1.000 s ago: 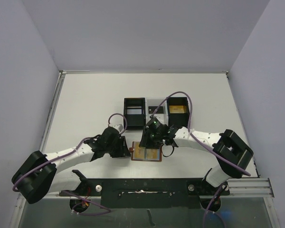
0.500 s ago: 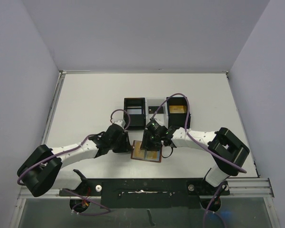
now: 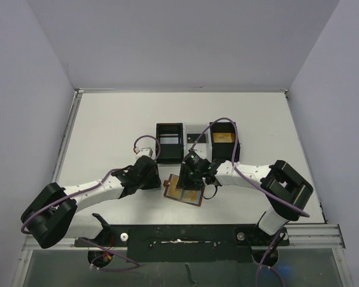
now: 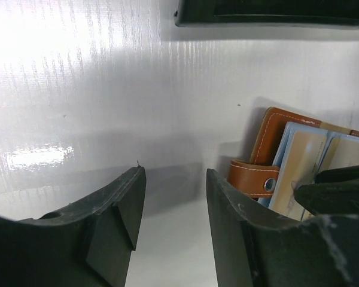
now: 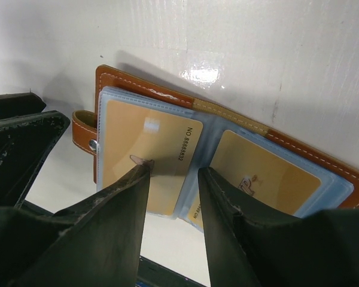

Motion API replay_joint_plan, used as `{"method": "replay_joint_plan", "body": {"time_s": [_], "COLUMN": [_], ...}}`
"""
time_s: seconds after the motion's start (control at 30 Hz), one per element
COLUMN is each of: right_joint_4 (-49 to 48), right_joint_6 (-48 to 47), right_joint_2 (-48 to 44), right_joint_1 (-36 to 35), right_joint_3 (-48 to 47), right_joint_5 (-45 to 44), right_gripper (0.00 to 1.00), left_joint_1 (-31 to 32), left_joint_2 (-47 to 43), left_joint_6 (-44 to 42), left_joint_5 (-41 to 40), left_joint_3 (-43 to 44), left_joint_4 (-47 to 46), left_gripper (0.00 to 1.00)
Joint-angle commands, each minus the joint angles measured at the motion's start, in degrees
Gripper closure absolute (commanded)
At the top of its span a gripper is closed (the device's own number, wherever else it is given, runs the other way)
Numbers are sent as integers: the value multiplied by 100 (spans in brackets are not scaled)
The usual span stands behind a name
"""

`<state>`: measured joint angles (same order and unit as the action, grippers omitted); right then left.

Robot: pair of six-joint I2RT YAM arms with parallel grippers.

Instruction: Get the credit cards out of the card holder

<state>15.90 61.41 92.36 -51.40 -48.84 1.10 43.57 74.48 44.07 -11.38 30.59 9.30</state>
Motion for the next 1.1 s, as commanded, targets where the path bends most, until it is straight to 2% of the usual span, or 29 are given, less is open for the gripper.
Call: {"method": "replay_joint_plan", "body": {"time_s": [0.0,0.27,0.47,0.63,0.87,1.07], "right_joint_4": [40,-23,18,11,-17,-30], "right_joint_6": [9,-52,-72,-76,-94,-87], "right_joint_2": [63,128,167,185,247,259], "right_joint_1": [-37,-1,2,-1,-7,-11], "right_joint_3": [-29,-85,-108,-99,-135,-101], "right_joint_5": [-190,-163,-181,-159,-110,-93], "right_gripper": [60,60,60,60,60,60], "left_joint_1": [20,28,29,37,206,231], "left_joint_2": [-253,-572,-586,-469,192,326], "left_joint_6": [113,-316,-618,-1034,-1265,-964], "left_joint_5": [0,1011,992,1188,515,-195], "left_joint_3": [183,-193,-171,-125,212,351], "left_joint_4": [-272,-629,-319,-413,-515,-714], "left_gripper": [56,56,55,54,48,48]}}
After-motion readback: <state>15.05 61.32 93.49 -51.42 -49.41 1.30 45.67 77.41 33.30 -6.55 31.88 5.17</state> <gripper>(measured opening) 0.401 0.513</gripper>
